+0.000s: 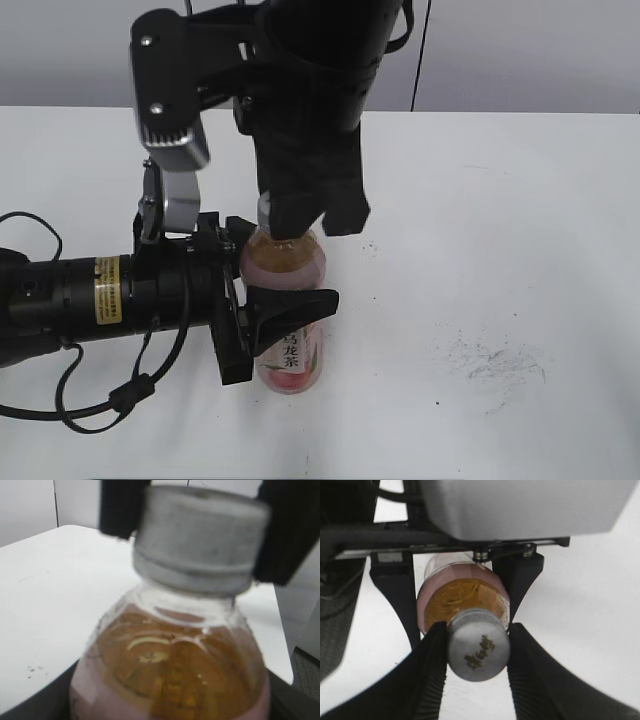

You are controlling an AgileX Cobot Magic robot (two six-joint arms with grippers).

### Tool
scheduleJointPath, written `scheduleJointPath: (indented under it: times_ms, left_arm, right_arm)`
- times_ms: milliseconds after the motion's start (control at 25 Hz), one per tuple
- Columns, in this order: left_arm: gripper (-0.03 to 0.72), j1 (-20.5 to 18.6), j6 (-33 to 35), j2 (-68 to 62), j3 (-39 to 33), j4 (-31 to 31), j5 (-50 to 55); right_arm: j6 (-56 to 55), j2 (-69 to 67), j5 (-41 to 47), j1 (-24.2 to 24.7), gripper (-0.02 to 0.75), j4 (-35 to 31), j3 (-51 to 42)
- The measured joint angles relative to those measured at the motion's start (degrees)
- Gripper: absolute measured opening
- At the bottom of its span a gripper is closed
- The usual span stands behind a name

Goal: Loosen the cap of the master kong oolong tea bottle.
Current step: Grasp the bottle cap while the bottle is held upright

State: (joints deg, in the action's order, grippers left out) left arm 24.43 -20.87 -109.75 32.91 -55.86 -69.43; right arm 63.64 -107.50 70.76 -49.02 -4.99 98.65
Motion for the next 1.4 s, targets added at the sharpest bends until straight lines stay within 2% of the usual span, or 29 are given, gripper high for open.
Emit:
scheduleJointPath:
  times_ms: [480, 560, 640, 800, 1040, 1160, 1400]
  left_arm:
    - [0.445, 0.00, 0.00, 0.00, 0.00, -0.05, 0.00]
    - [0.445, 0.00, 0.00, 0.00, 0.00, -0.05, 0.00]
    - [0.445, 0.00, 0.00, 0.00, 0.00, -0.05, 0.00]
    - [0.445, 0.00, 0.00, 0.00, 0.00, -0.28, 0.00]
    - [0.445, -0.05, 0.18, 0.00, 0.00, -0.81, -0.11]
    - [0.445, -0.05, 0.24, 0.00, 0.00, -0.99, -0.18]
    - [0.445, -0.05, 0.30, 0.00, 0.00, -1.12, -0.25]
  right_arm:
    - [57.06, 0.05, -0.45, 0.00, 0.276, 0.59, 0.09]
    - [62.98, 0.05, -0.58, 0.00, 0.276, 0.35, 0.09]
    - [63.39, 0.05, -0.64, 0.00, 0.276, 0.18, 0.09]
    - [49.89, 0.09, -0.26, -0.06, 0.281, 0.06, 0.09]
    - [9.10, 0.03, -0.37, -0.20, 0.414, -0.23, 0.09]
    - [-12.94, 0.03, -0.52, -0.20, 0.429, -0.49, 0.09]
    - [-46.17, 0.03, -0.59, -0.20, 0.430, -0.33, 0.09]
